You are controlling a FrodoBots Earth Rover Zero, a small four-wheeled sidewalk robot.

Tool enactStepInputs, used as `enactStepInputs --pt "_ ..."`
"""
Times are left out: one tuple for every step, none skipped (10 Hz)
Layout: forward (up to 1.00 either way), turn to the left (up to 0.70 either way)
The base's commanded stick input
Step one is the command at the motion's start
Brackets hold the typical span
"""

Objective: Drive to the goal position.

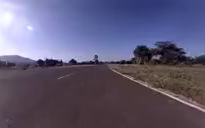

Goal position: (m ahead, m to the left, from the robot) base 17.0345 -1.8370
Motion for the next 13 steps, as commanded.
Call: enactStepInputs --pt "1.00 0.11" --pt "1.00 0.00" --pt "1.00 0.00" --pt "1.00 0.00" --pt "1.00 0.00" --pt "1.00 -0.05" --pt "1.00 -0.21" --pt "1.00 -0.37" --pt "1.00 0.00" --pt "1.00 0.00" --pt "1.00 0.00" --pt "1.00 0.00" --pt "1.00 0.00"
